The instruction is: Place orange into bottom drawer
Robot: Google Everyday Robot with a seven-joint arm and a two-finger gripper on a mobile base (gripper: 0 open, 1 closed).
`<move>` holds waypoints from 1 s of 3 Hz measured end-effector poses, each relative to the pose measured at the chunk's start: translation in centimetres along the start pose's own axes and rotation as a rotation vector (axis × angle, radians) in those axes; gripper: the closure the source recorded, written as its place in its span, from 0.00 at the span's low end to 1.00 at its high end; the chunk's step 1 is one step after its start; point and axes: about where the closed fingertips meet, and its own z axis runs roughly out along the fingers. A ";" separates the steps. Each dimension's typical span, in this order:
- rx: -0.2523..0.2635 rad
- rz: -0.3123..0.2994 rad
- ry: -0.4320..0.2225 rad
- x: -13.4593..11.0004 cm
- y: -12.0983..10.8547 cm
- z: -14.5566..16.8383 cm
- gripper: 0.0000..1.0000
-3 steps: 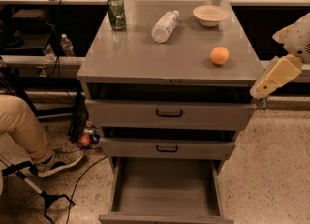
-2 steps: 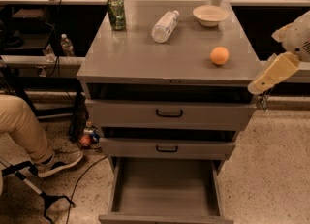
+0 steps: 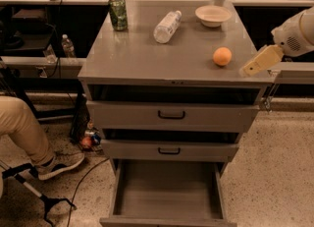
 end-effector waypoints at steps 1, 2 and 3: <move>0.026 0.085 -0.026 -0.1 -1.8 3.2 0.00; 0.019 0.144 -0.043 -0.5 -2.8 6.1 0.00; 0.001 0.159 -0.079 -1.9 -2.6 7.3 0.00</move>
Offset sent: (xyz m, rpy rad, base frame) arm 0.0869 0.0098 -0.0535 0.1702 0.0214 -0.1553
